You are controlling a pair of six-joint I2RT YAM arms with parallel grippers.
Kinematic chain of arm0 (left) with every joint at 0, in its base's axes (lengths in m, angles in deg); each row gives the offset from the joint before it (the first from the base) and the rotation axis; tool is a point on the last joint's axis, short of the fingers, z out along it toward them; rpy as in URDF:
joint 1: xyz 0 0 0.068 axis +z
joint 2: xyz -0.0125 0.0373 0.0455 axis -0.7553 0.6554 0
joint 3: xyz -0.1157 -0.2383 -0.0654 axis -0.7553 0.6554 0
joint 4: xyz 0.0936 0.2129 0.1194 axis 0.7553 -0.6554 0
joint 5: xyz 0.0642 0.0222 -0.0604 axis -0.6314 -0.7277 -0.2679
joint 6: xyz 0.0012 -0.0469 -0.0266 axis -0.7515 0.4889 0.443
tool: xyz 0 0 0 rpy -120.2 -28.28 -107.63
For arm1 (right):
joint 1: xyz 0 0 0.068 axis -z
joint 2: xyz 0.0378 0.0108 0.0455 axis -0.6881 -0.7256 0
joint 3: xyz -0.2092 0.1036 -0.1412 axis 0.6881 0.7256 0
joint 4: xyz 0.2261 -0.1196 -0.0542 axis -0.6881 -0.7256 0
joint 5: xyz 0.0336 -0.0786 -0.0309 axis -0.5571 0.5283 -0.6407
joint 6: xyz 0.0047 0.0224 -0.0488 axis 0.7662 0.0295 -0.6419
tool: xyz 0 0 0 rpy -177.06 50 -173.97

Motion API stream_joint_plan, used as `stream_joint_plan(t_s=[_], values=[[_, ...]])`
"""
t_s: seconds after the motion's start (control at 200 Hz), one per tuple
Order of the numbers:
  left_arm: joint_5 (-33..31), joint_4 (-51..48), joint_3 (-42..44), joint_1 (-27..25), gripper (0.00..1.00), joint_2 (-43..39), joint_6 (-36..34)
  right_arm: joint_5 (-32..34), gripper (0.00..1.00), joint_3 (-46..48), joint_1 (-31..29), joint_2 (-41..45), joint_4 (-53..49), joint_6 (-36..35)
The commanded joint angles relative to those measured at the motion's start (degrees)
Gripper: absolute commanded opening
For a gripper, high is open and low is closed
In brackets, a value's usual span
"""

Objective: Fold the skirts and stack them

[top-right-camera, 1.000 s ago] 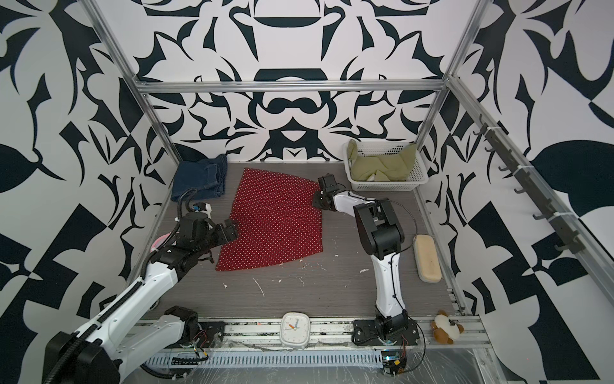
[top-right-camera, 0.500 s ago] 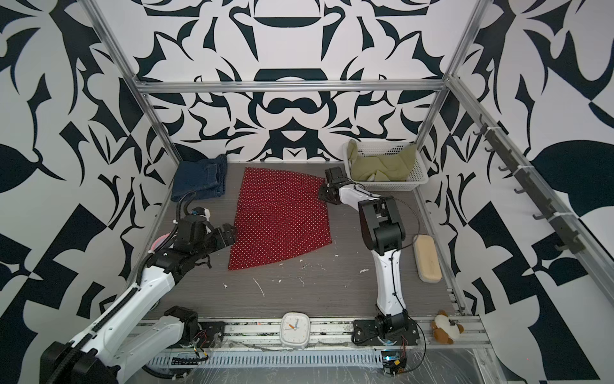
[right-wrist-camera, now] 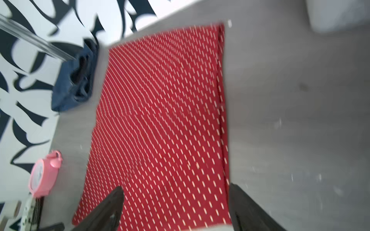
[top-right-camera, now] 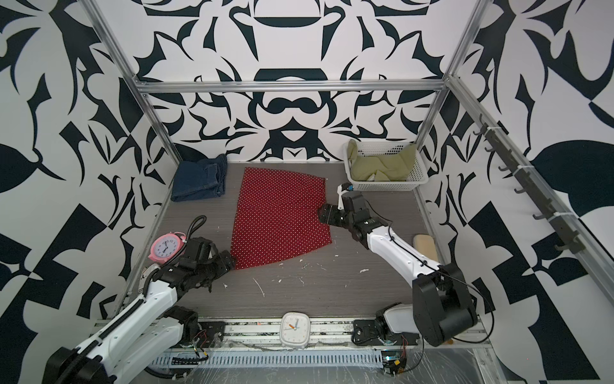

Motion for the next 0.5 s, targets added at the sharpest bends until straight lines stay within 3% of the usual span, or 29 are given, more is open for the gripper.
stream_joint_plan(t_s=[0.0, 0.27, 0.495], values=[[2.6, 3.2, 1.1, 0.0, 0.81, 2.1, 2.2, -1.0, 0.86, 5.0, 0.6, 2.6, -1.8, 1.1], [2.6, 9.1, 3.0, -0.1, 0.65, 4.4, 1.9, -4.2, 0.86, 11.9, 0.8, 0.6, 1.7, 4.6], [2.5, 10.1, 4.2, -0.1, 0.48, 3.3, 1.8, -8.4, 0.85, 13.8, 1.1, -6.7, 7.4, 8.0]])
